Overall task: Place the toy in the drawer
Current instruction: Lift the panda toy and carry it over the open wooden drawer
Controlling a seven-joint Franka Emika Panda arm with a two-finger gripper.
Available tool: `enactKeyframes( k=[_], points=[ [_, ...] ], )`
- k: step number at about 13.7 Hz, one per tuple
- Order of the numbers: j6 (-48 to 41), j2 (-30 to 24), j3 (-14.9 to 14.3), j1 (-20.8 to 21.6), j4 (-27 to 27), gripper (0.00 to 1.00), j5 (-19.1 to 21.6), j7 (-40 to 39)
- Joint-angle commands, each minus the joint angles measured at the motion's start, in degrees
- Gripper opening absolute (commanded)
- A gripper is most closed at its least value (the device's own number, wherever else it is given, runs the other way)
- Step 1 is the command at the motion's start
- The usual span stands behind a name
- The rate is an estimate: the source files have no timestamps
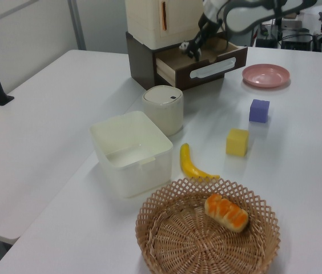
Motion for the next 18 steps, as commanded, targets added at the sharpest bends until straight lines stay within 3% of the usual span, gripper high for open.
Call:
enactKeyframes(
  k=[1, 7, 11, 12, 13, 14, 15, 16, 18],
  points=[
    [2.9, 2.8, -2.4, 0.2, 0.7, 0.0, 0.3, 0.1],
    [2.9, 3.3, -3.2, -0.3, -1.4, 0.02, 0.4, 0.2],
    [2.9, 3.4, -3.2, -0.5, -2.4, 0.13, 0.4, 0.2],
    [2.9, 3.4, -3.2, -0.5, -2.7, 0.21, 0.4, 0.1],
    [2.9, 3.5, -3.2, -0.5, -2.7, 0.39, 0.4, 0.1],
    [2.9, 3.6, -3.2, -0.5, -2.7, 0.62, 0.4, 0.2],
    [2.9, 3.5, -3.2, -0.5, -2.7, 0.94, 0.4, 0.2],
    [2.8, 3.4, -3.2, -0.4, -2.6, 1.0, 0.4, 0.3],
    [2.8, 3.0, -3.2, -0.1, -2.3, 1.0, 0.4, 2.6]
  ],
)
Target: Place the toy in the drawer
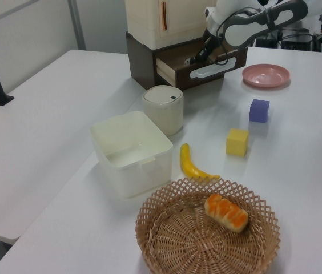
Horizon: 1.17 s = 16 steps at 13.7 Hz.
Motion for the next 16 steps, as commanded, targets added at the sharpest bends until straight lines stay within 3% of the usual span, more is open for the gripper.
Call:
enactKeyframes(
  k=[1, 6, 9, 11, 12, 14, 16],
  points=[
    [0.5, -1.9, -0.3, 1.1, -1.3, 1.0, 0.3, 5.3],
    [-1.2, -9.9, 0.4, 4.7, -1.2, 1.0, 0.3, 11.8],
    [-13.5, -20.0, 0.5, 8.8, -1.2, 1.0, 0.3, 14.9],
    [-25.4, -23.6, 3.2, 9.8, -1.1, 1.0, 0.6, 16.7],
    [-34.0, -24.8, 6.2, 9.8, -1.1, 1.0, 0.9, 17.2],
    [-45.6, -25.2, 9.7, 9.8, -1.1, 1.0, 1.2, 17.1],
    [-51.9, -25.0, 12.6, 9.9, -1.8, 1.0, 2.2, 16.7]
  ],
)
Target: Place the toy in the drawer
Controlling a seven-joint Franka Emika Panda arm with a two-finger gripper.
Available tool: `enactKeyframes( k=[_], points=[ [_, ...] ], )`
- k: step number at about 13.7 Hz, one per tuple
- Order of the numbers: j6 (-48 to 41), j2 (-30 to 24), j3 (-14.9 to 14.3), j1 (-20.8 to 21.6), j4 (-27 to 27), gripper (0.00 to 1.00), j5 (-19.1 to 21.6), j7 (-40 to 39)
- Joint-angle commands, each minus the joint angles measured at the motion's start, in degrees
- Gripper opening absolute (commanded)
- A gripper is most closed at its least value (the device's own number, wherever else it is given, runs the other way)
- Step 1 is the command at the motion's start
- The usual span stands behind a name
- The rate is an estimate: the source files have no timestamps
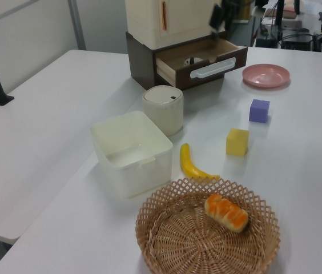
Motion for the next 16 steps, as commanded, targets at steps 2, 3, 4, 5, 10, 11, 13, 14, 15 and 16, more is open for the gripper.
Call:
enactKeyframes(
  k=[2, 3, 4, 5, 10, 11, 13, 14, 15, 16],
  points=[
    [-7.9, 0.1, 3.9, 0.2, -5.7, 1.0, 2.4, -0.3],
    [-7.5, 0.5, 3.9, 0.3, -7.3, 1.0, 2.4, -1.3],
    [-6.3, 0.9, 3.8, 0.1, -8.5, 1.0, 2.5, -2.8],
    [-5.2, 0.8, 3.7, -0.4, -9.5, 1.0, 2.6, -4.6],
    [-5.0, 0.4, -0.2, -1.2, -8.1, 1.0, 5.8, -5.3],
    [-4.9, 0.2, -0.7, -1.2, -8.0, 1.0, 6.0, -5.3],
    [-4.9, -0.1, -1.3, -1.4, -8.0, 1.0, 6.0, -5.9],
    [-4.9, -0.2, -1.8, -1.4, -7.9, 1.0, 6.0, -5.9],
    [-5.0, -0.2, -2.0, -1.4, -7.7, 1.0, 6.0, -5.9],
    [-5.0, -0.1, -2.1, -1.4, -7.6, 1.0, 6.0, -5.9]
  ],
)
